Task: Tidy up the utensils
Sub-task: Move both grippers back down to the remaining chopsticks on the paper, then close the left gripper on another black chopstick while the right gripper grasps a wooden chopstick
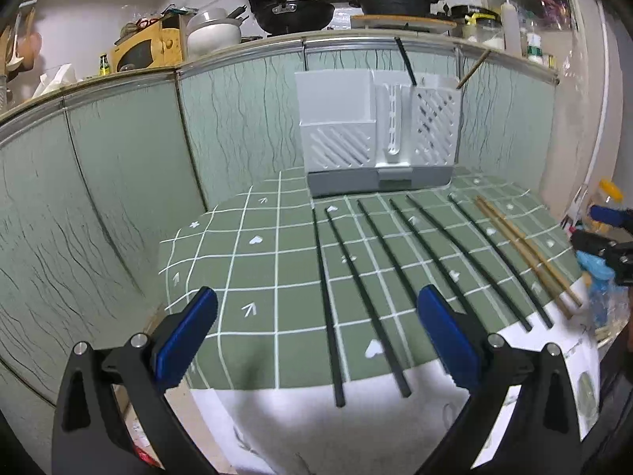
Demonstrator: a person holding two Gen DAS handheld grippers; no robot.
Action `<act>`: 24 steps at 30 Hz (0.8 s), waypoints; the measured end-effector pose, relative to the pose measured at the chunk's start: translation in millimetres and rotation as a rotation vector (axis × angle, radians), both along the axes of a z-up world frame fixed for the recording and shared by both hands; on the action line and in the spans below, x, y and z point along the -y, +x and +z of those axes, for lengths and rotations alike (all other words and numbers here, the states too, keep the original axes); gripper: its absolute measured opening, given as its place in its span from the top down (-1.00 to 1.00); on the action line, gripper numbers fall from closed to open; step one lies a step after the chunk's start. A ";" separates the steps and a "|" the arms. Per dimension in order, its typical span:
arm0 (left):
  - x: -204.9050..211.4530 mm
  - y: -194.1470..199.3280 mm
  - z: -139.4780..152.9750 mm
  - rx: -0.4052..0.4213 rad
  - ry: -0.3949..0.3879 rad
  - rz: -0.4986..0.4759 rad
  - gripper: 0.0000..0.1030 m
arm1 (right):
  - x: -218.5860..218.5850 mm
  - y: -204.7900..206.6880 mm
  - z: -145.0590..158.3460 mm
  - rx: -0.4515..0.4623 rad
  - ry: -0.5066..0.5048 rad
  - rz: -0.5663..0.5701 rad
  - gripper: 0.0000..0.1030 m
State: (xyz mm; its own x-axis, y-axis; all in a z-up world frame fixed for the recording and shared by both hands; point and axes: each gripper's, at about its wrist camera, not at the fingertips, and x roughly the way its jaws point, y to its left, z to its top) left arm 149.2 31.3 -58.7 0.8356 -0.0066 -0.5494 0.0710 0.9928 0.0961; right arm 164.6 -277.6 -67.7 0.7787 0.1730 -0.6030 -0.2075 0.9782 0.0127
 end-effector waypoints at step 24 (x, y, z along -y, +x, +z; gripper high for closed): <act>-13.2 13.0 -44.4 -0.128 -0.068 0.008 0.15 | 6.5 -4.6 -49.9 -0.184 0.025 -0.055 0.44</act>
State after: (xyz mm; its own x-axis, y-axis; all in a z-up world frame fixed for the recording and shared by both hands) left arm 162.3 44.5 -103.1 0.7588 -0.0410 -0.6500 0.0705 0.9973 0.0194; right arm 160.0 -284.2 -117.6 0.6648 0.1502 -0.7318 -0.1457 0.9868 0.0702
